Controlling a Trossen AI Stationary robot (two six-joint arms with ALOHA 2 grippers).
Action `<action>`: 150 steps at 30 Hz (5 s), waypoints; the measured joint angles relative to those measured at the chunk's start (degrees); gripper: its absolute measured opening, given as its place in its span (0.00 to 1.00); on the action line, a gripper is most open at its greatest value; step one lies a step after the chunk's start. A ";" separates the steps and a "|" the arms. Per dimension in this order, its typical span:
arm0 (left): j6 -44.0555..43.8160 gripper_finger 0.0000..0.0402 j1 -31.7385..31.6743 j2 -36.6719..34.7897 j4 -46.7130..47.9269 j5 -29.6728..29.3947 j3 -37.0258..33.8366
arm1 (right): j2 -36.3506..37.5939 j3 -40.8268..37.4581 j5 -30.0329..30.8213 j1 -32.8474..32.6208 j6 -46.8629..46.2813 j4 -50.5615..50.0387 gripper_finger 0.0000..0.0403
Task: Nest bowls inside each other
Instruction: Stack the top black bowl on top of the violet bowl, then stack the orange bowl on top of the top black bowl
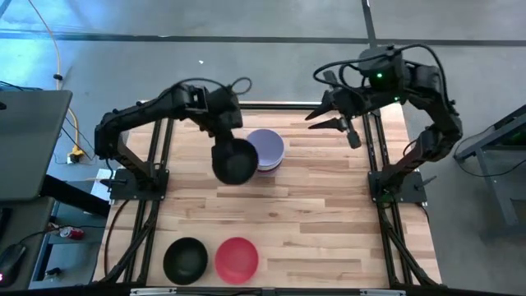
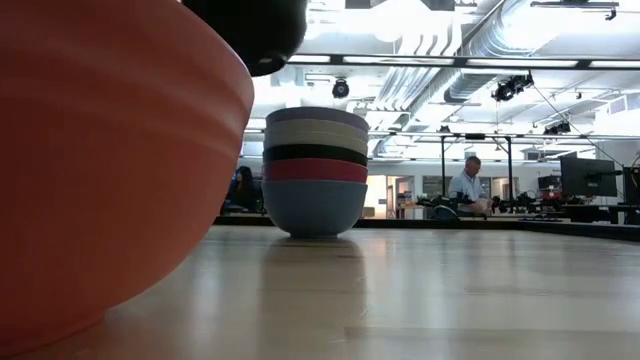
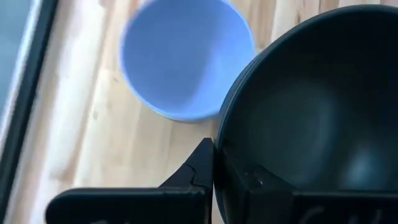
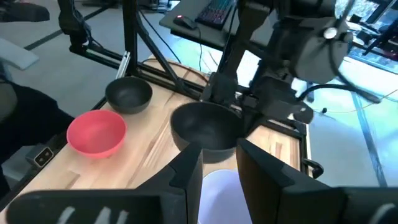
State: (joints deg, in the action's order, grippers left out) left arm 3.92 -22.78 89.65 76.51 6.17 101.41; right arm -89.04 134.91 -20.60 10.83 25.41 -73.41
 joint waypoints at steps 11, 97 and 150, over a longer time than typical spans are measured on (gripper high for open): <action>4.85 0.00 -7.05 10.00 -0.87 5.99 9.75 | 2.46 0.00 0.05 0.00 -0.98 -0.37 0.23; 11.71 0.57 -10.57 33.35 13.09 6.85 30.44 | 4.73 -4.59 -2.58 0.00 1.53 -8.10 0.23; -4.99 0.57 41.16 35.93 12.87 -10.23 27.77 | 8.57 -4.57 1.11 -11.43 -4.58 -12.93 0.23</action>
State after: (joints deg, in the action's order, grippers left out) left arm -1.07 18.38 125.58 89.37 -4.06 129.19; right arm -80.47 130.34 -19.49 -0.60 20.83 -86.34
